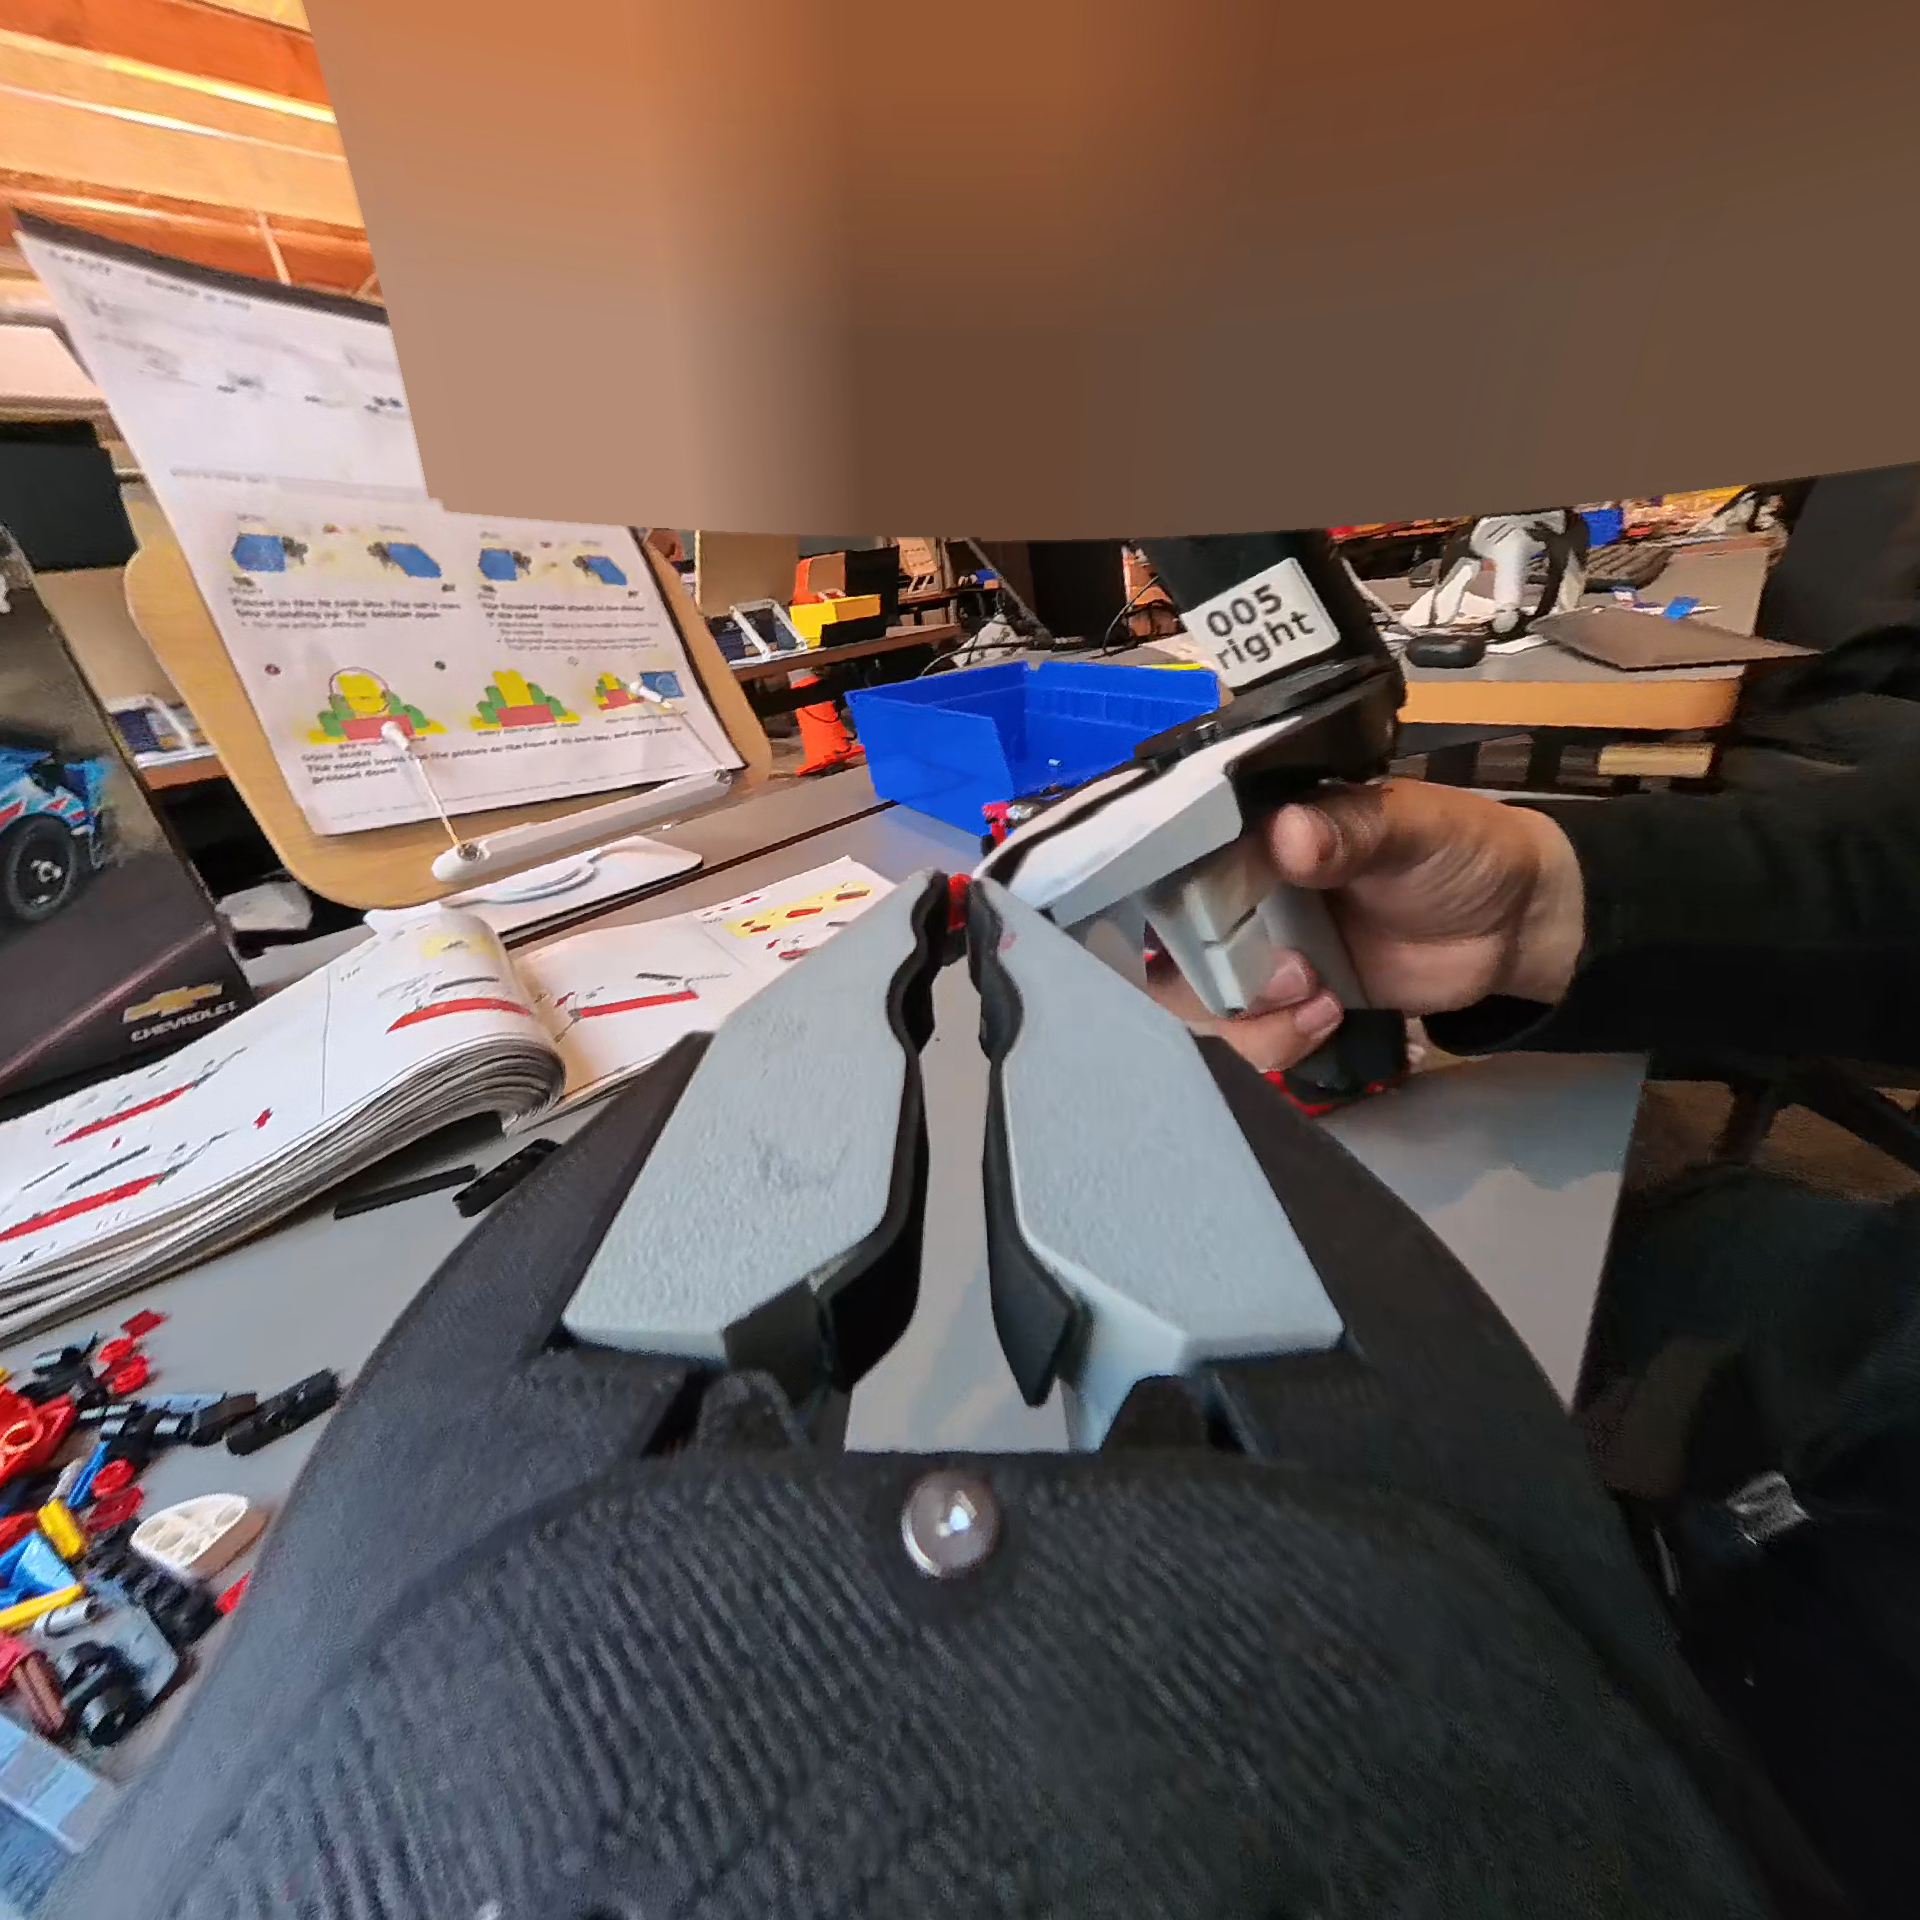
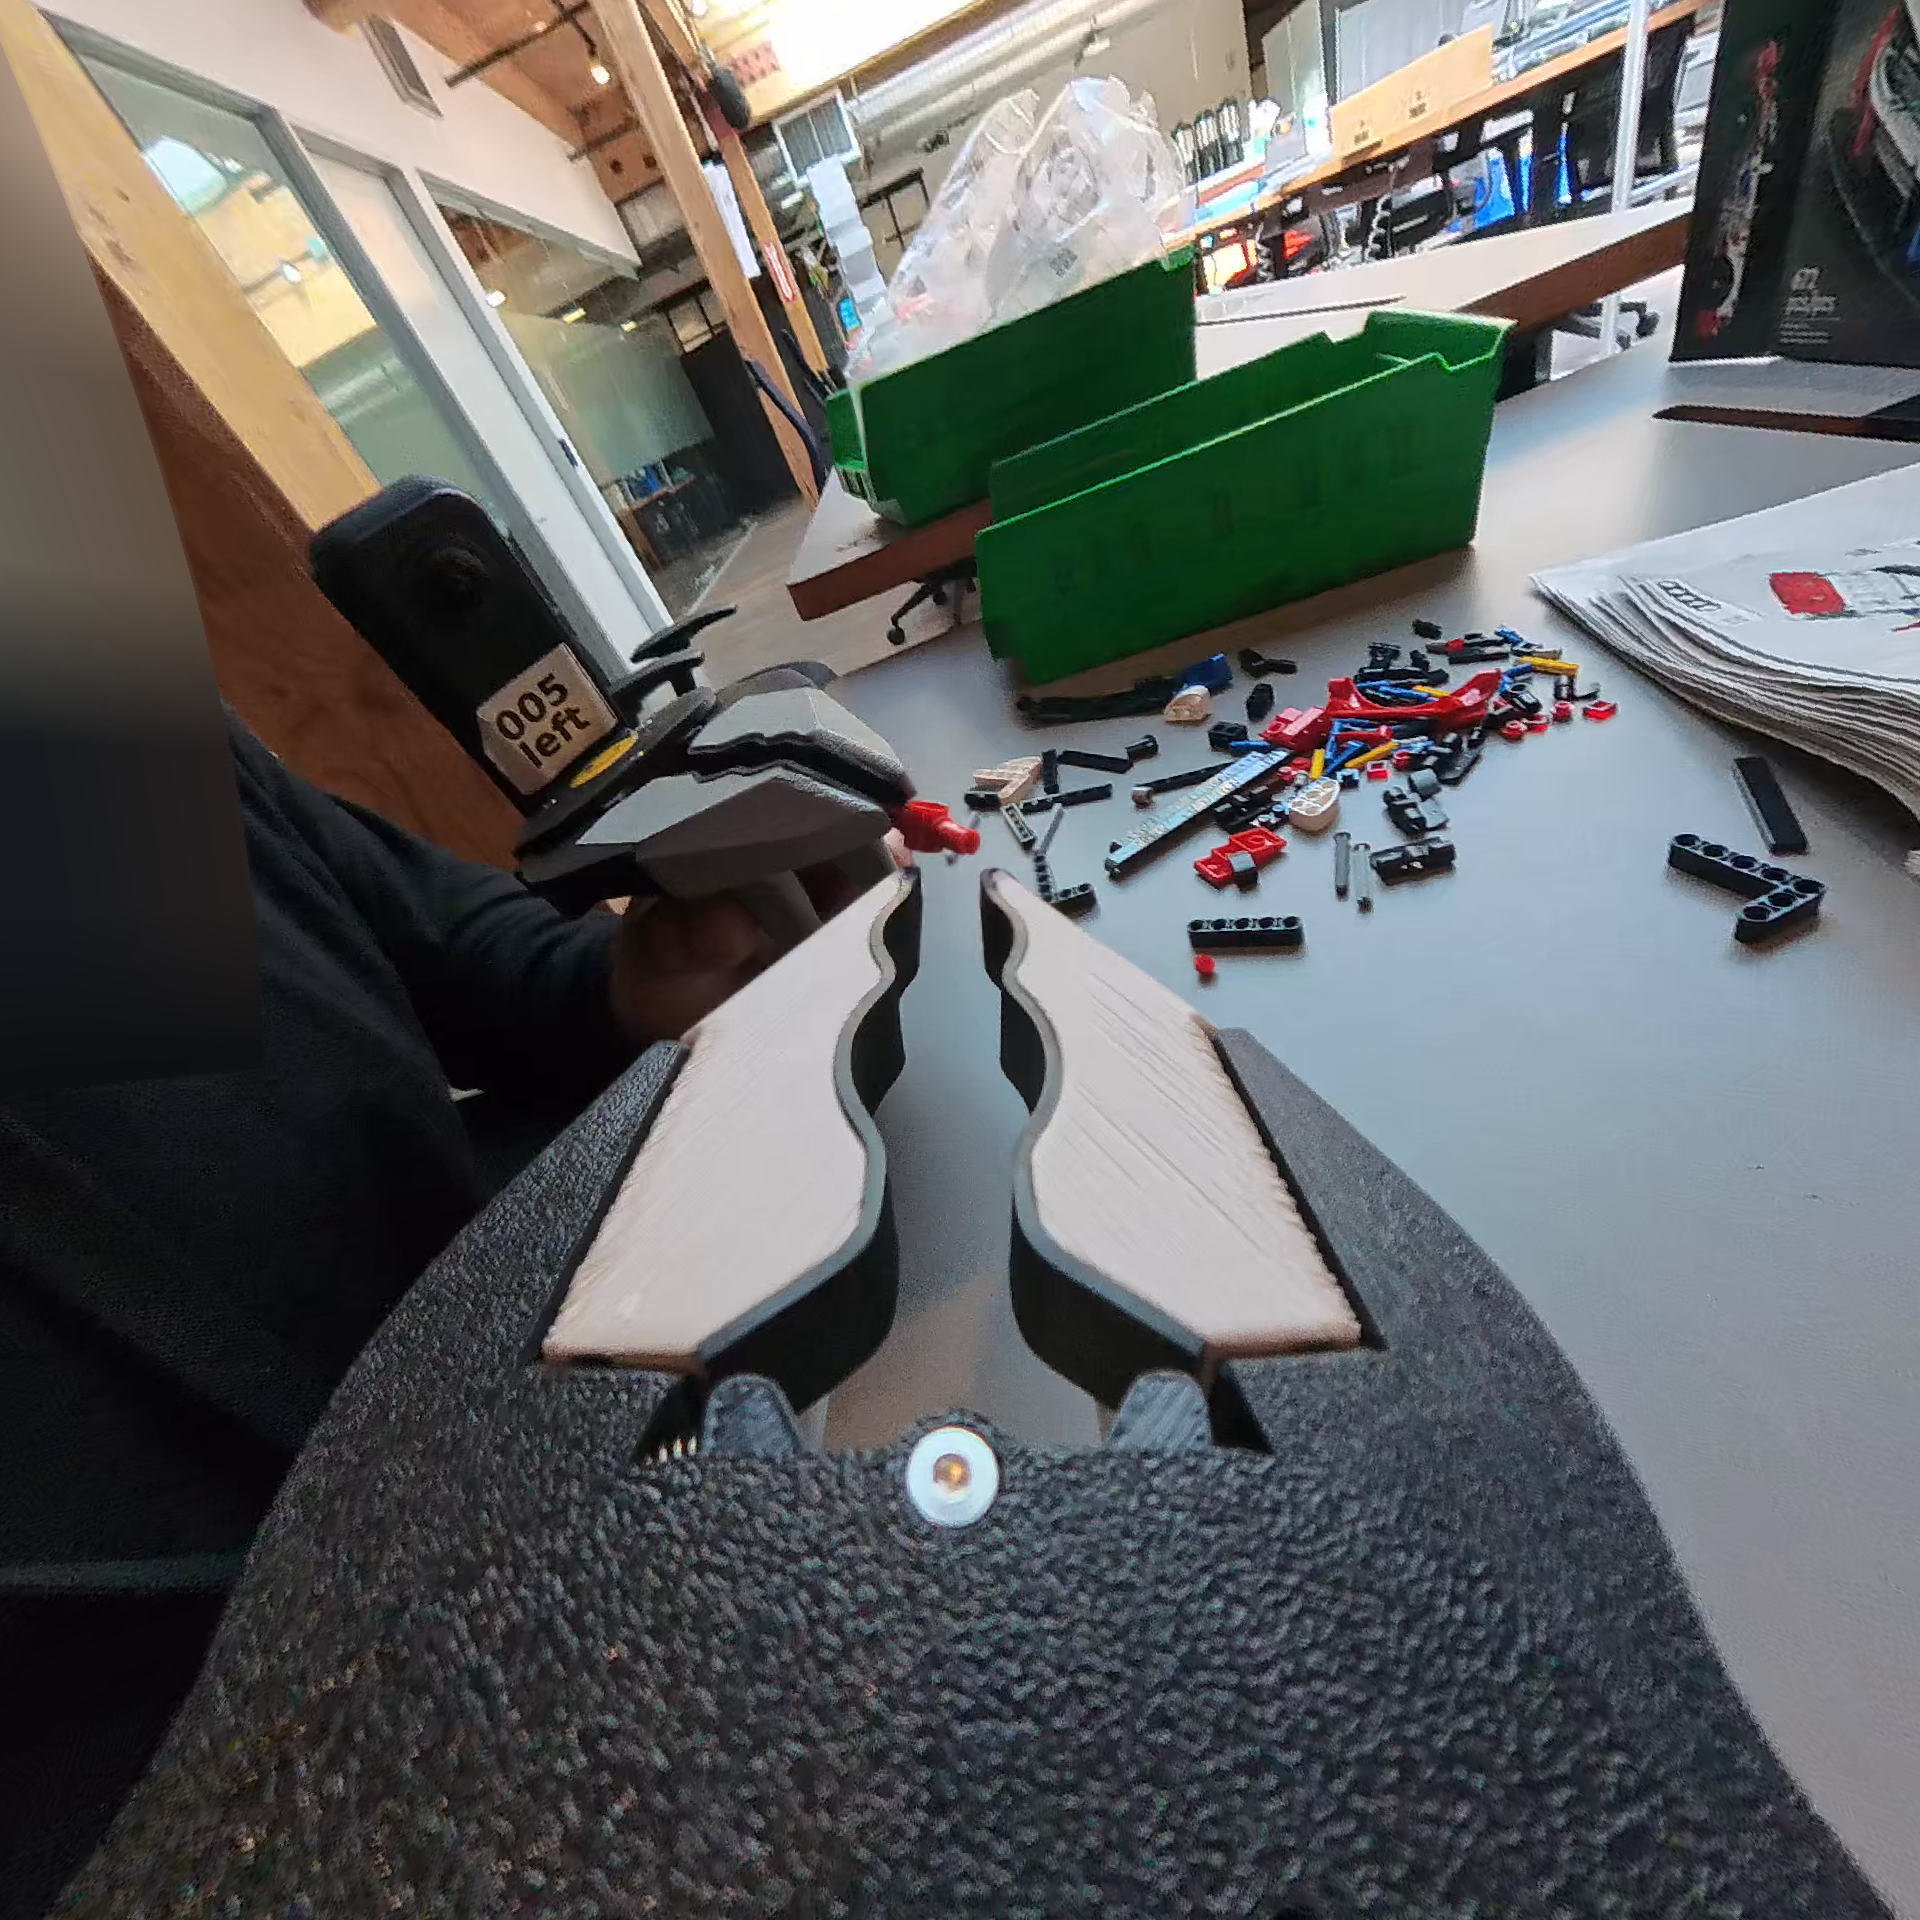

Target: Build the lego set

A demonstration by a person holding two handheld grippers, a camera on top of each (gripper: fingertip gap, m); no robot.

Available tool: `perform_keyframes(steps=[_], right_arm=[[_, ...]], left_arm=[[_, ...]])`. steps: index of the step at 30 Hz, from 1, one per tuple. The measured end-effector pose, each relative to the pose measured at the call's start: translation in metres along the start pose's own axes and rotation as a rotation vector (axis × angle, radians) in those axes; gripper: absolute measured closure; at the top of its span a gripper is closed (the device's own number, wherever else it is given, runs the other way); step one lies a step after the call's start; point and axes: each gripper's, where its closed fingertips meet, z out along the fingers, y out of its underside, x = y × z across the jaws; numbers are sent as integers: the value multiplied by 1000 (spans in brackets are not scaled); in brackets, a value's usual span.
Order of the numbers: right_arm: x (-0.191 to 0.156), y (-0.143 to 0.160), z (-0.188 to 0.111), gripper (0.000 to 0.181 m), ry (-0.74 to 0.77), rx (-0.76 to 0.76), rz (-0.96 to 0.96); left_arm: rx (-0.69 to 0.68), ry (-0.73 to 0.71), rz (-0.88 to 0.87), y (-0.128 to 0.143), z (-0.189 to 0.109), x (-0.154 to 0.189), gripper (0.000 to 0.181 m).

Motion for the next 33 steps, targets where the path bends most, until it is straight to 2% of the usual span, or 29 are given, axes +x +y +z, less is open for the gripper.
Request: perform_keyframes(steps=[6, 17, 22, 24, 27, 28, 30, 33], right_arm=[[-20, -8, -10, 181, -31, 65, -14], [-32, -16, -26, 170, -104, 169, 43], [-22, -20, -31, 175, -99, 209, 112], [-13, -16, -30, 181, -49, 196, 98], [29, 4, -29, 181, 204, 67, -2], [34, 5, -32, 181, 254, 37, -58], [32, -6, -44, 180, 293, 45, -156], [35, -12, -63, 178, 348, 11, -221]], left_arm=[[20, 23, 19, -10, 1, 15, 181], [39, 105, -106, -14, 3, 26, 181], [17, 128, -94, -7, 7, 32, 181], [-43, 81, -93, 7, 14, 25, 181], [-292, -22, -26, 59, 24, 0, 181], [-337, -39, -55, 66, 22, -6, 181], [-328, -9, -115, 64, 16, -6, 181], [-407, -15, -132, 75, 8, -15, 181]])
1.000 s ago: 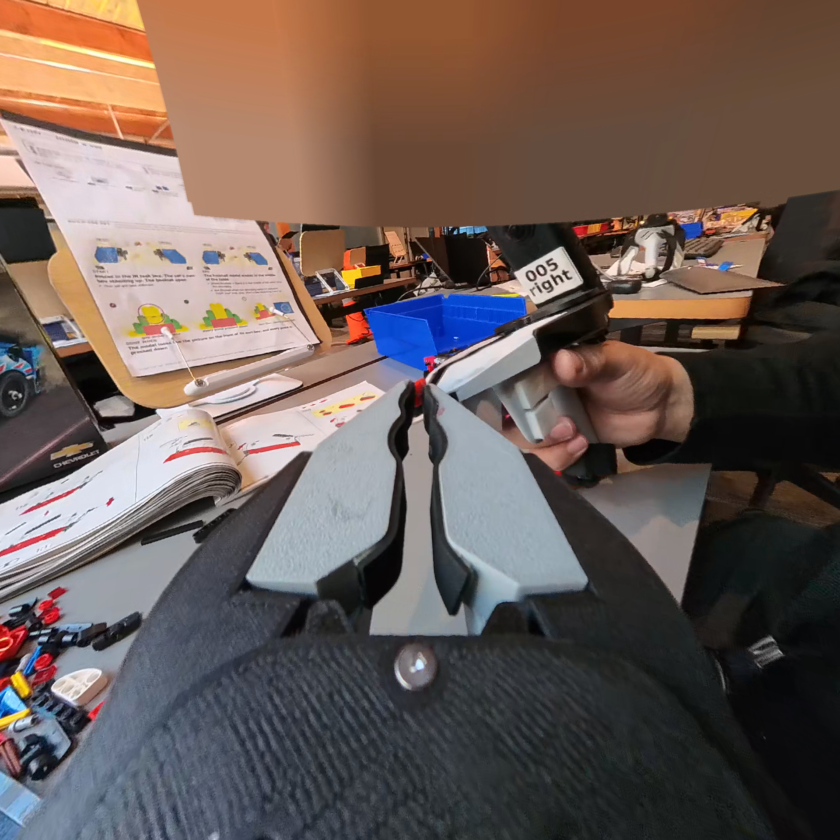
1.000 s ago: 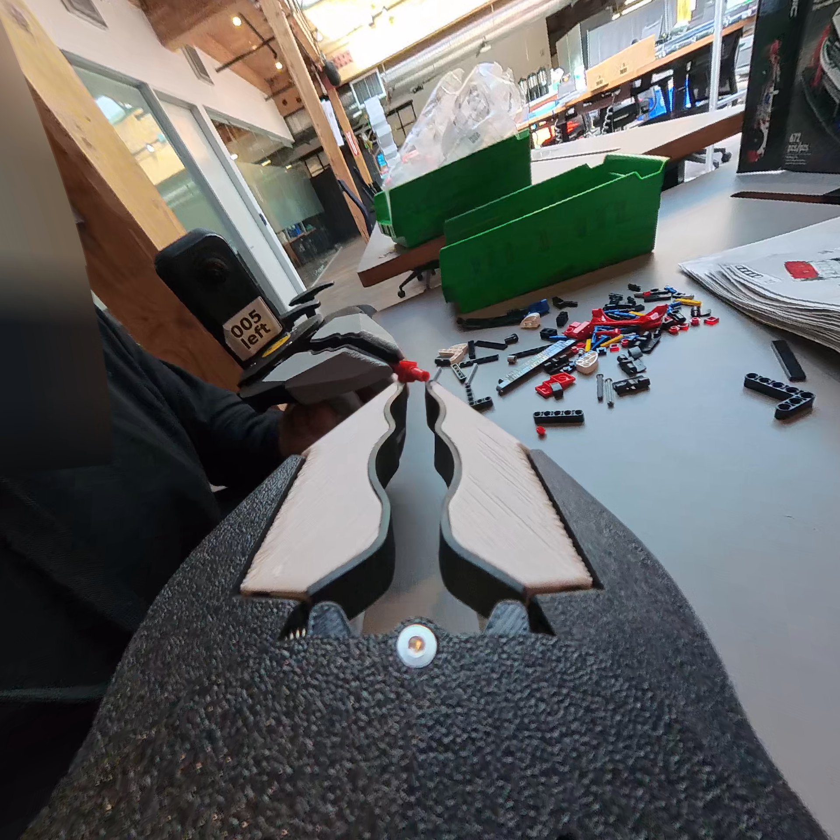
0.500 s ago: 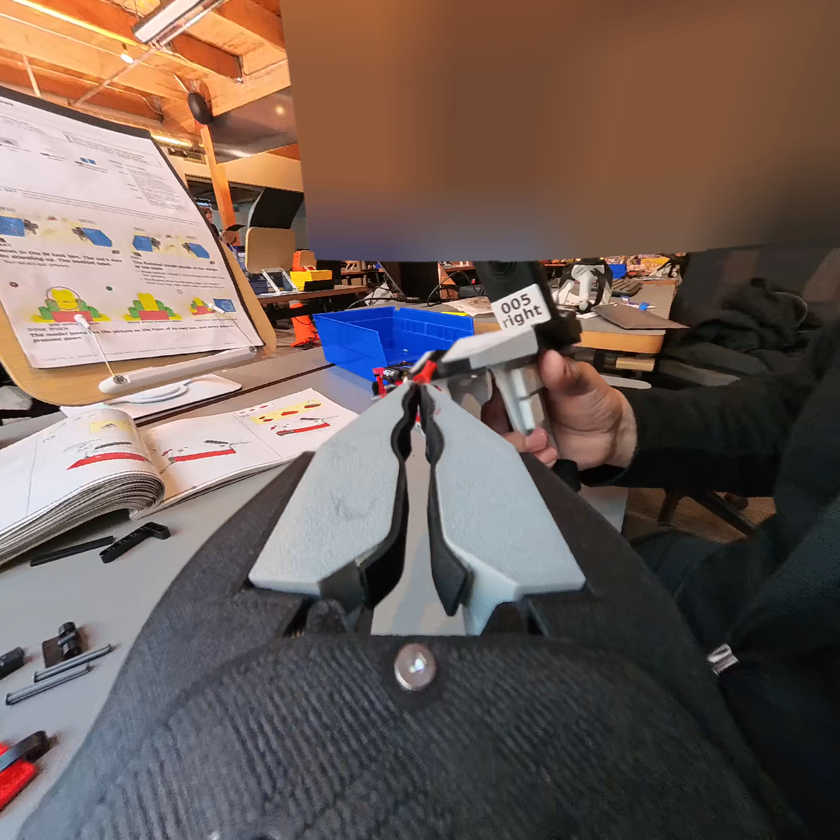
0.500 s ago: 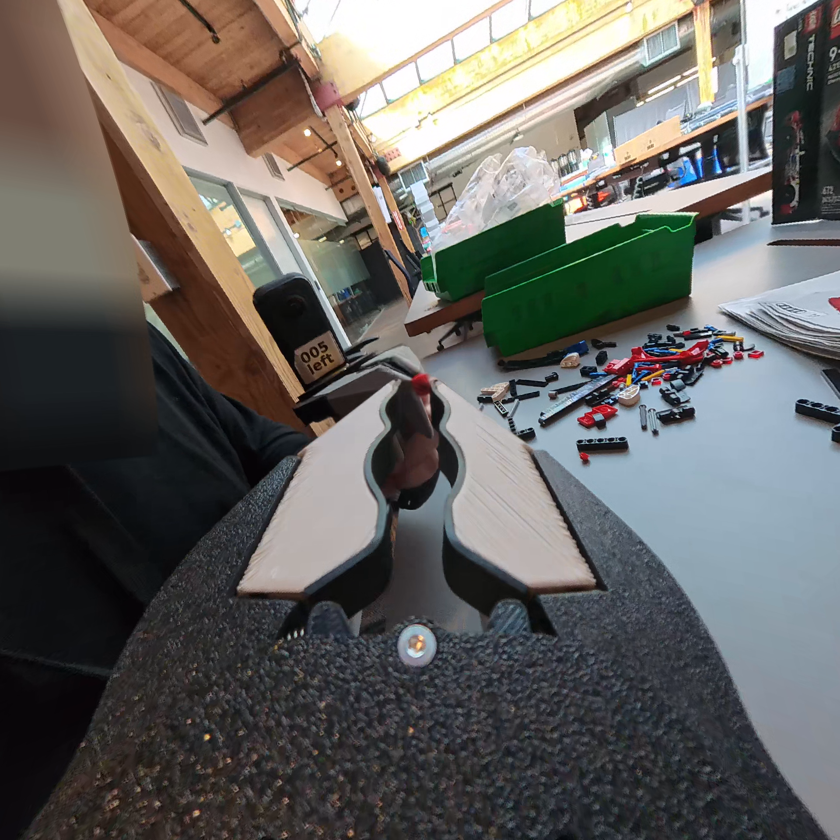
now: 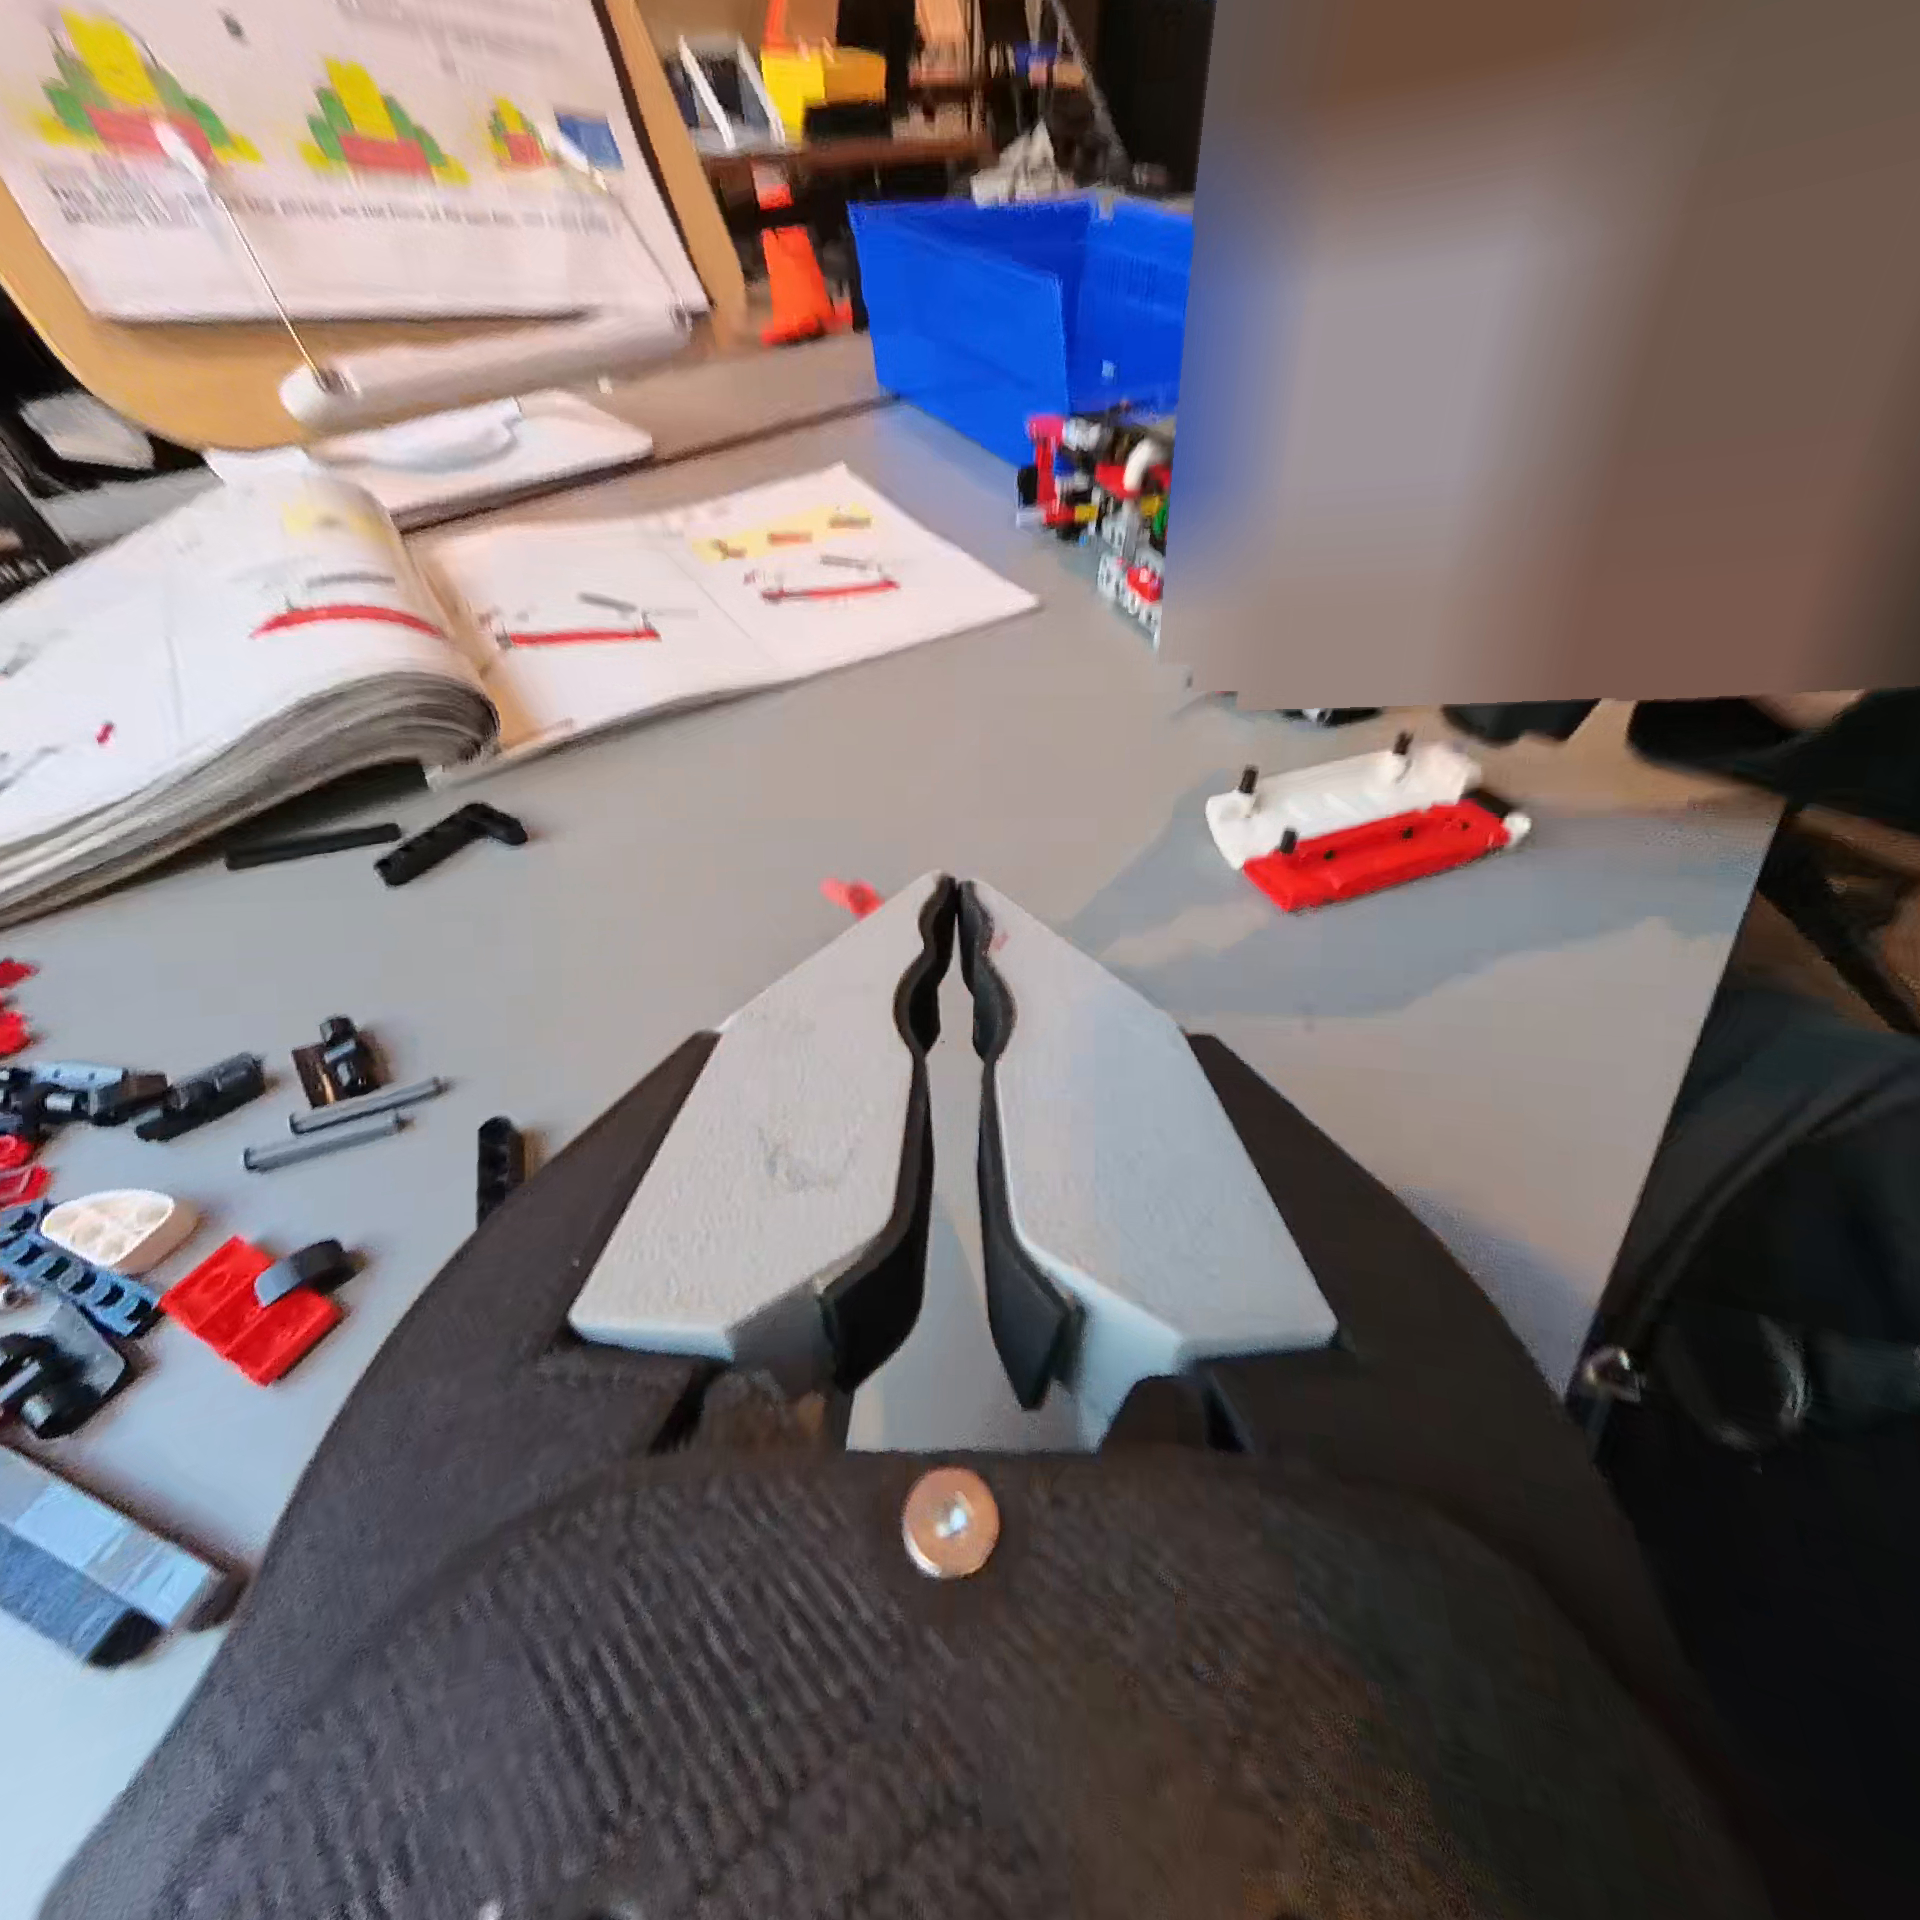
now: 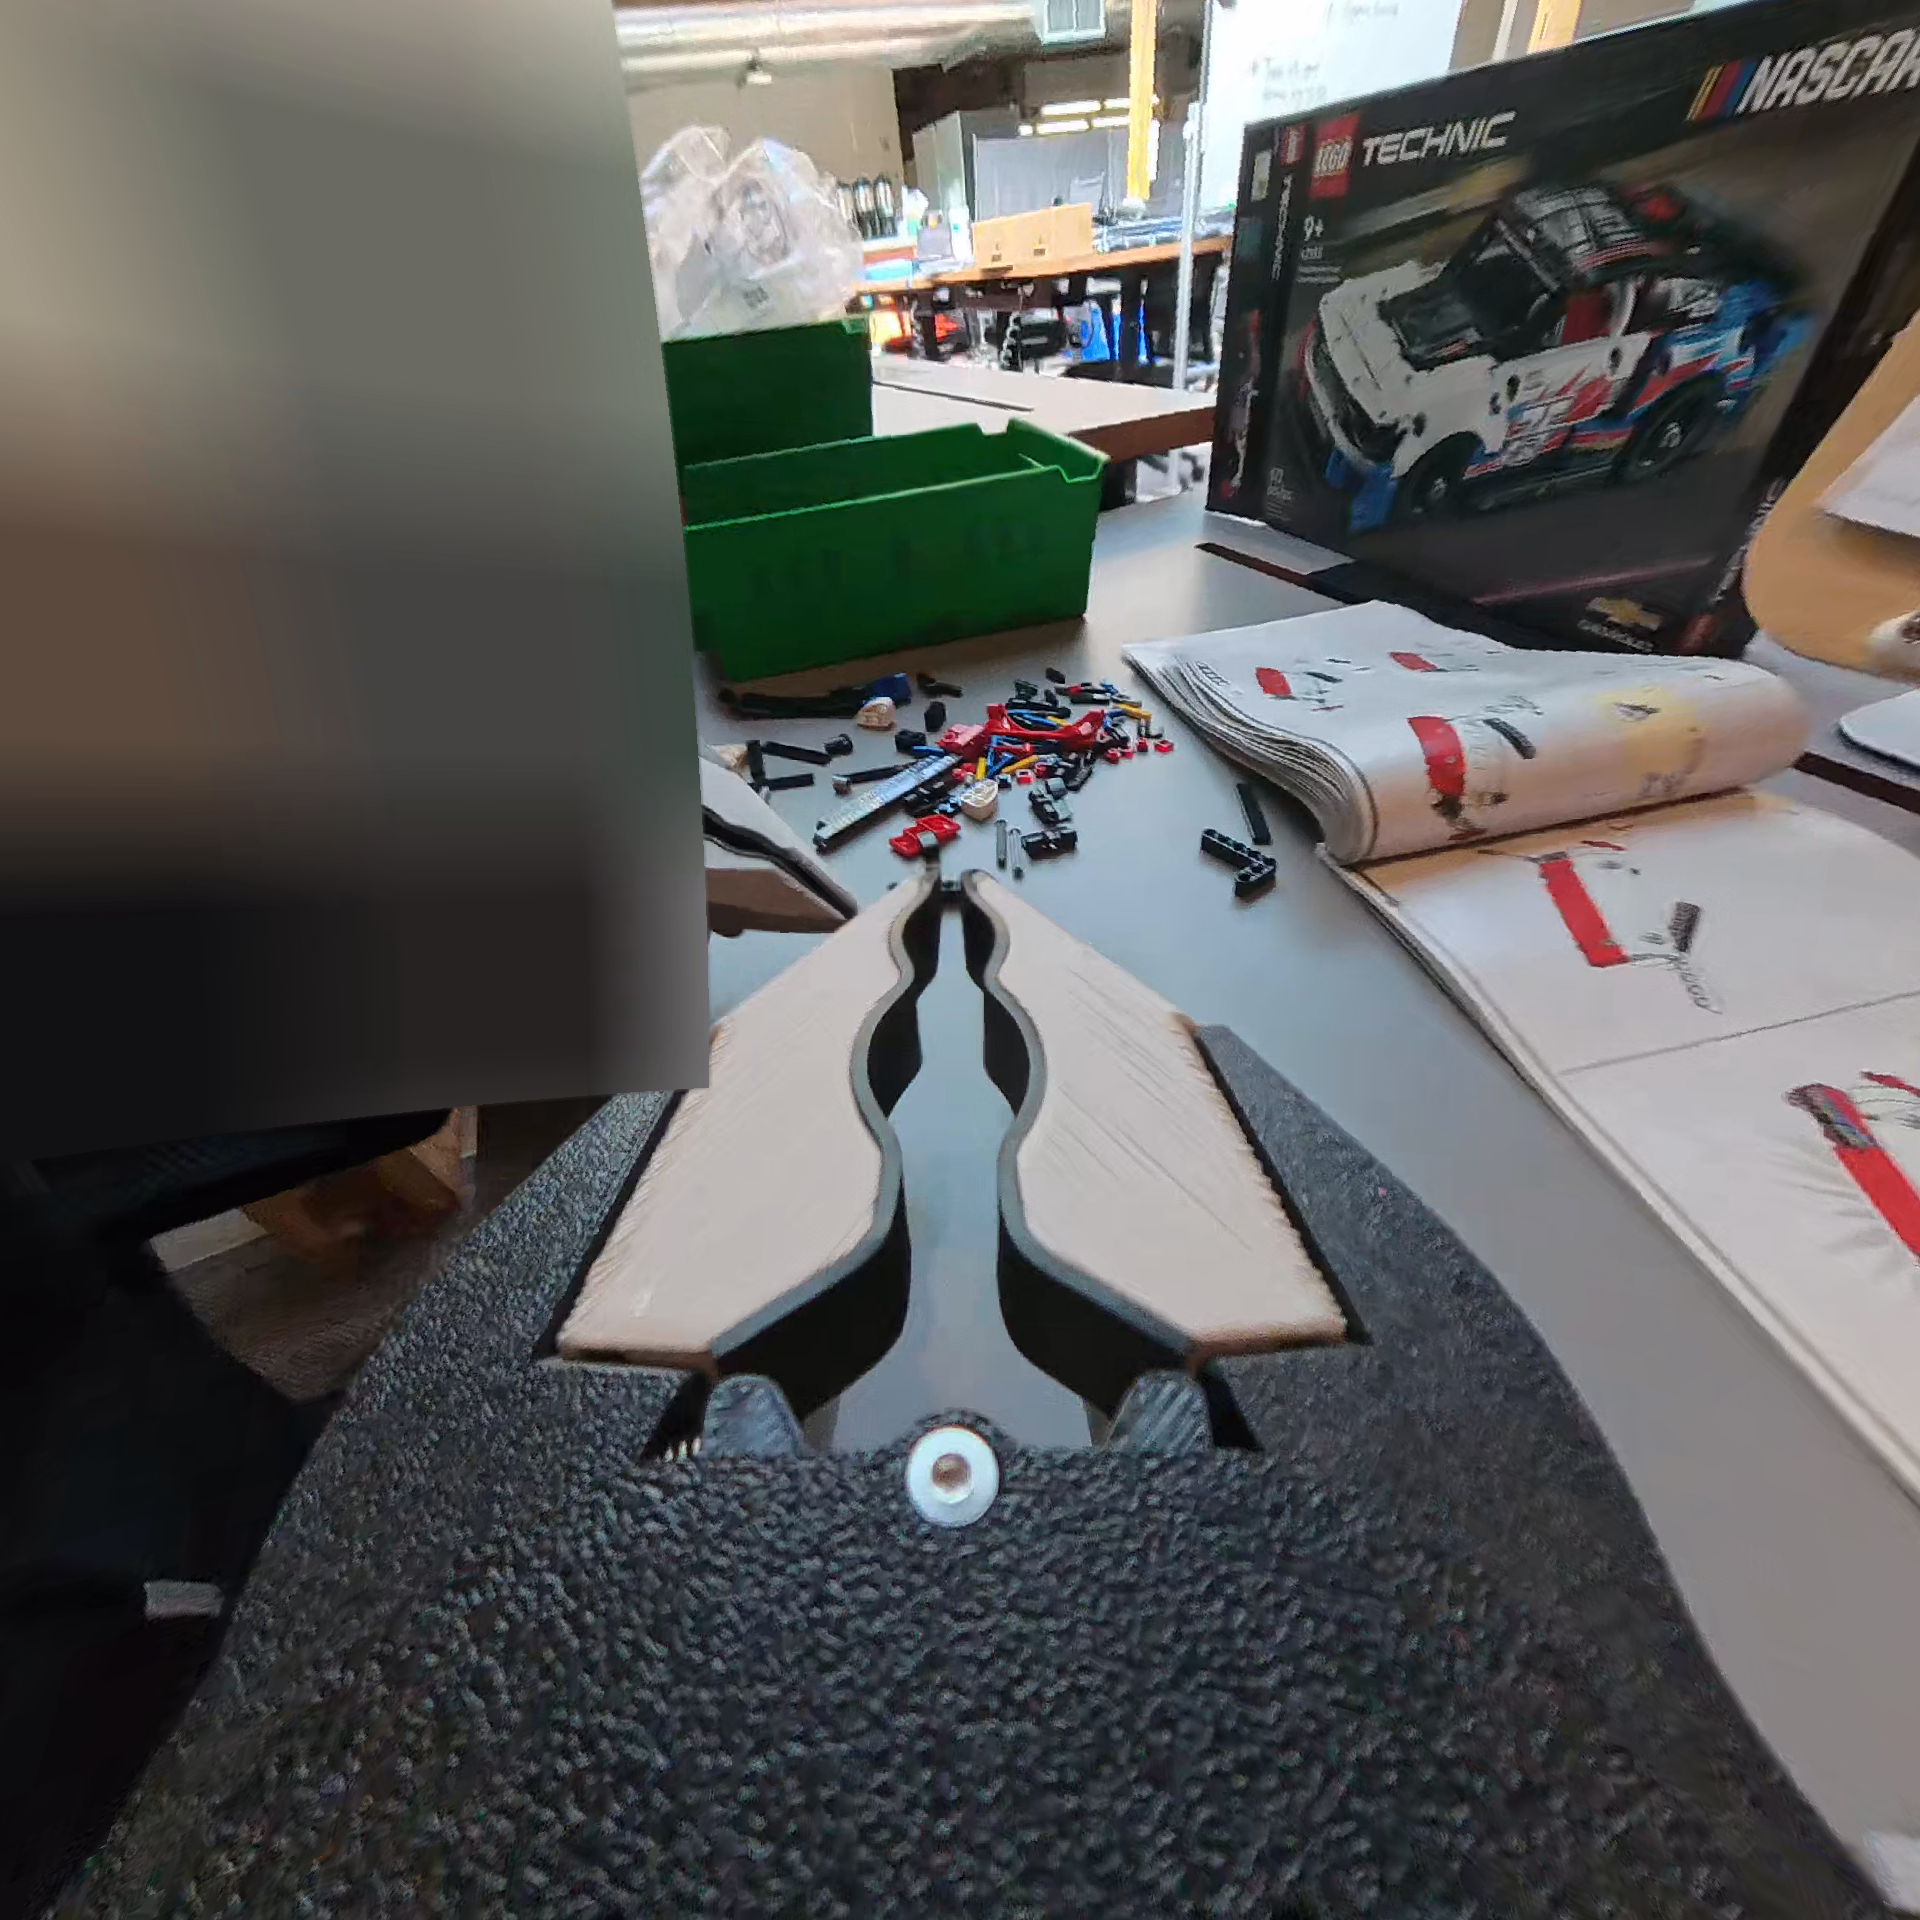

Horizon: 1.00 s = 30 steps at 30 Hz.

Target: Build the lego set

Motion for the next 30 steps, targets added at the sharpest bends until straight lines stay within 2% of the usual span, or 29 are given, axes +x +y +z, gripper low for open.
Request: perform_keyframes(steps=[2, 5, 8, 15, 21, 23, 26, 30], right_arm=[[4, 1, -12, 176, 6, -25, -4], [7, 6, -29, 176, 10, -55, -1], [12, 14, -49, 176, 50, -91, -28], [33, 26, -107, 176, 170, -102, -47], [44, 40, -138, 176, 215, -106, -36], [46, 43, -147, 176, 229, -101, -40], [52, 44, -160, 176, 250, -91, -37], [60, 42, -174, 176, 275, -87, -37]], left_arm=[[-101, 1, -1, 13, 6, -7, 181], [-265, 29, 5, 29, 19, -11, 163], [-311, 39, 38, 25, 30, -14, 155], [-378, 8, 129, 17, 59, -46, 161], [-526, 90, 171, 36, 88, -62, 162], [-560, 107, 192, 41, 93, -62, 164], [-583, 123, 227, 48, 100, -58, 179], [-575, 126, 202, 46, 104, -57, 179]])
